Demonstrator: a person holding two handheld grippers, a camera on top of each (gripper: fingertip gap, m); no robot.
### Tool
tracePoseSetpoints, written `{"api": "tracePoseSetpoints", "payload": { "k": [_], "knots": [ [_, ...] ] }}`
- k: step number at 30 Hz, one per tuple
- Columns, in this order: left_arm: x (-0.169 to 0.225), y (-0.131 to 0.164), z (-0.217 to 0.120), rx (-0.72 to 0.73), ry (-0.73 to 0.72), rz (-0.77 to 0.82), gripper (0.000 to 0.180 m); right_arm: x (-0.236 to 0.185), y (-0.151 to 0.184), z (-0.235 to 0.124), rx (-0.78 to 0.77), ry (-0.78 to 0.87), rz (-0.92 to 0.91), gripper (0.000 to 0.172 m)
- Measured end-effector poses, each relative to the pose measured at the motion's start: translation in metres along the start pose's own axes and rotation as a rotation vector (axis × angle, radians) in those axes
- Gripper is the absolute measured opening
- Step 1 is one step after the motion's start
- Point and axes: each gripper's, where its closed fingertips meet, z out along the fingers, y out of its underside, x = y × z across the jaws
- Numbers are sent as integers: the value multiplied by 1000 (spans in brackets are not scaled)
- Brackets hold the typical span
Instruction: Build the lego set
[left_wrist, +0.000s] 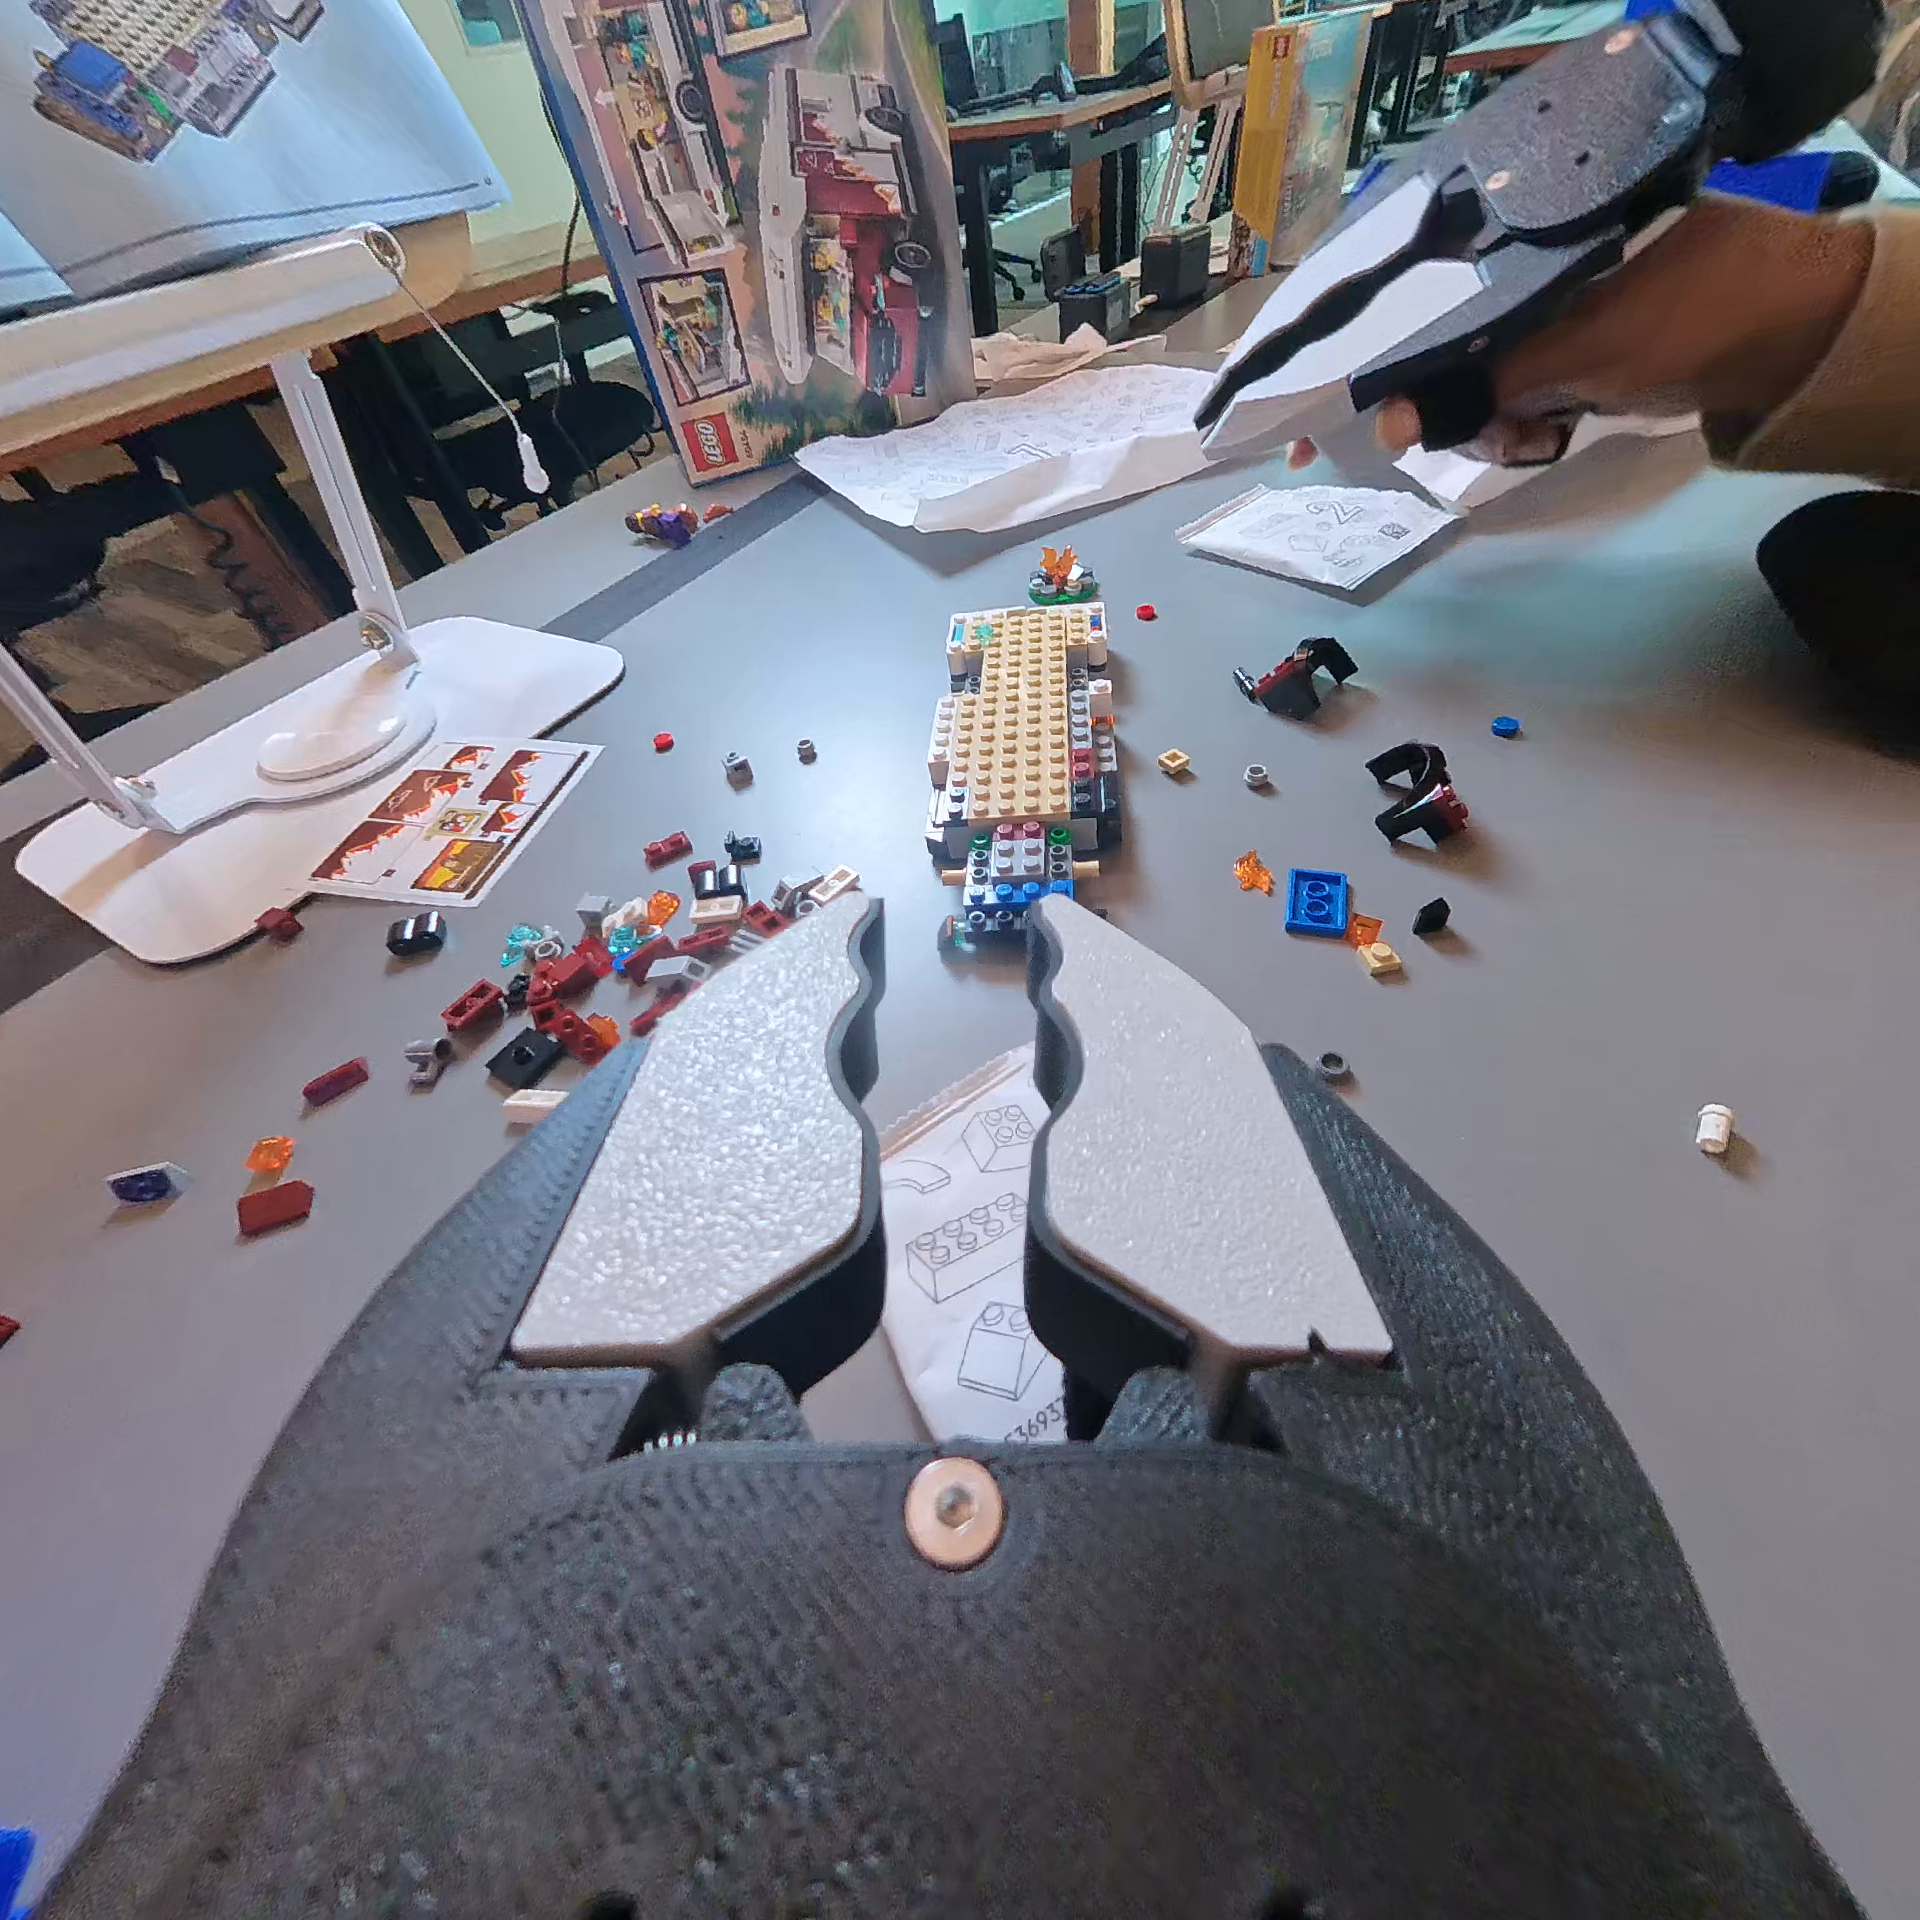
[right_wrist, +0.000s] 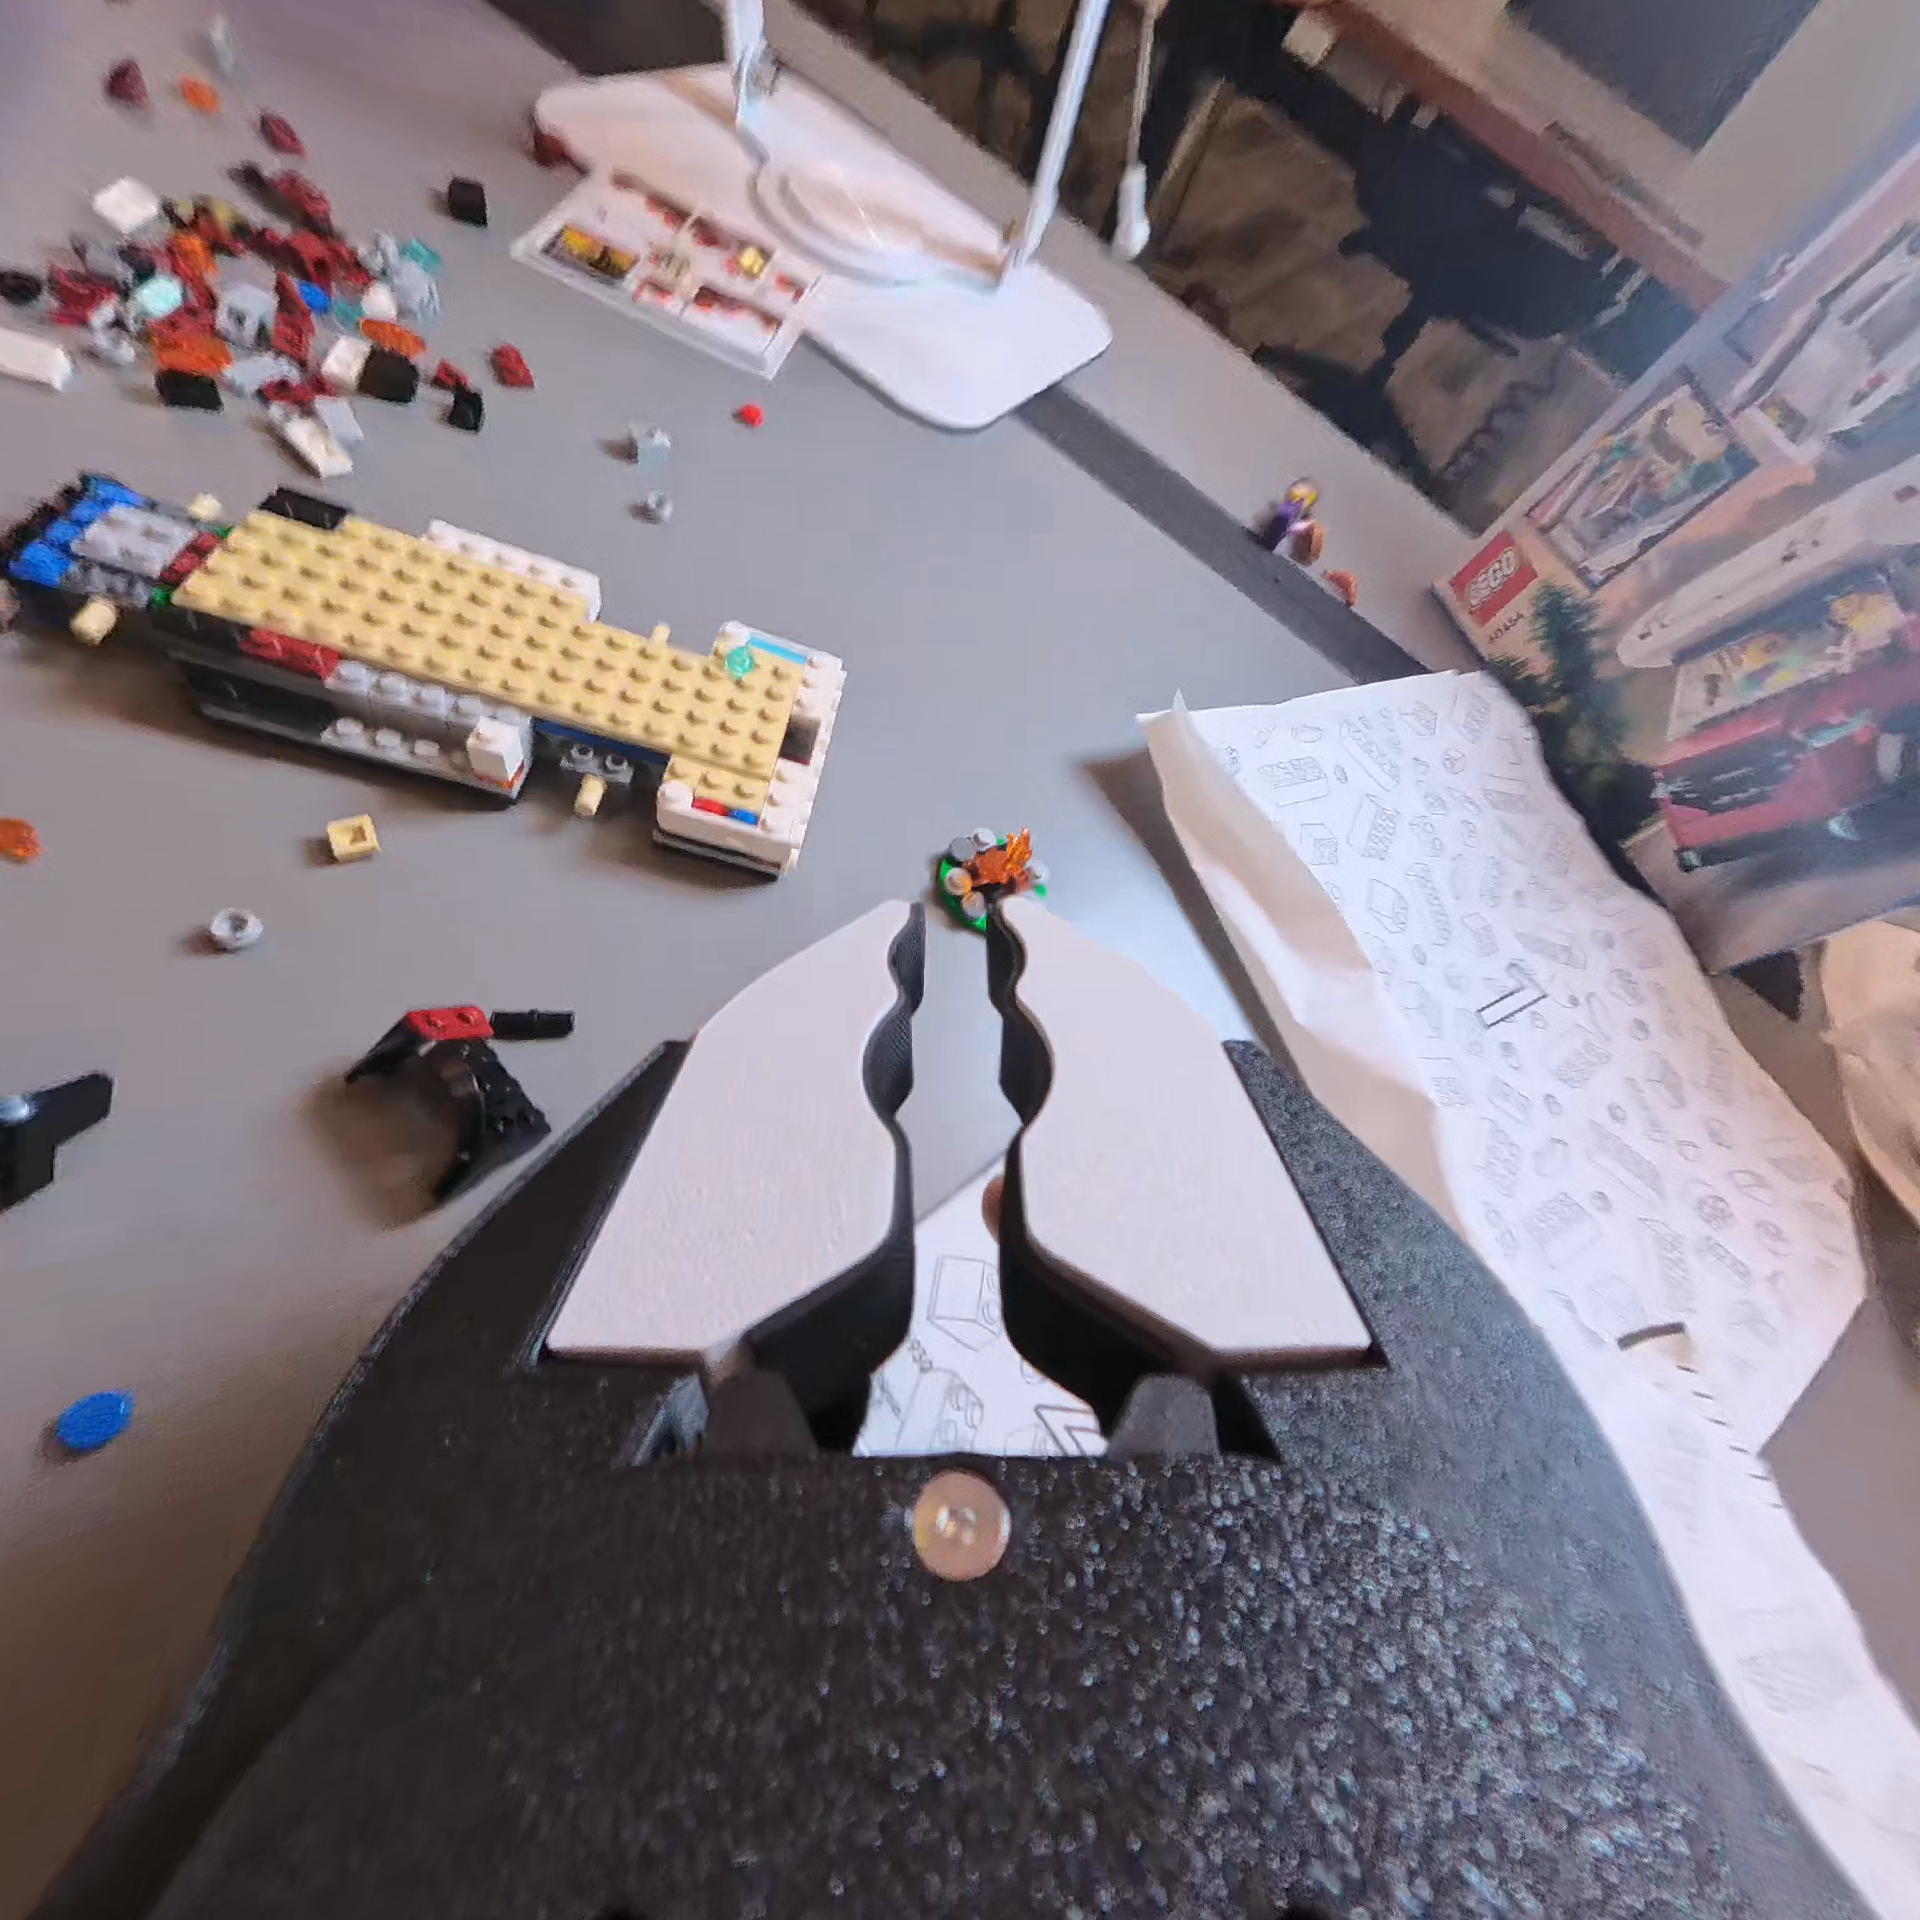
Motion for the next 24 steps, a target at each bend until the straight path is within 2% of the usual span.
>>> {"api": "tracePoseSetpoints", "payload": {
  "k": [2, 4, 8, 14, 19, 24],
  "knots": [
    [2, 3, 2, -15, 11, -4, 26, -12, 14, 10, -150, -157, -7, 20],
    [4, 4, 3, -22, 17, 2, 26, -20, 22, 19, -230, -266, 1, 22],
    [4, 5, 2, -28, 18, 11, 25, -23, 33, 34, -339, -366, 1, 19],
    [2, 7, 2, -28, 28, -20, 25, -26, 41, 45, -420, -434, 10, 16],
    [2, 8, 2, -31, 40, -33, 25, -29, 39, 48, -424, -460, 10, 8],
    [1, 8, 2, -31, 41, -38, 25, -28, 36, 48, -427, -473, -14, 8]
  ]
}}
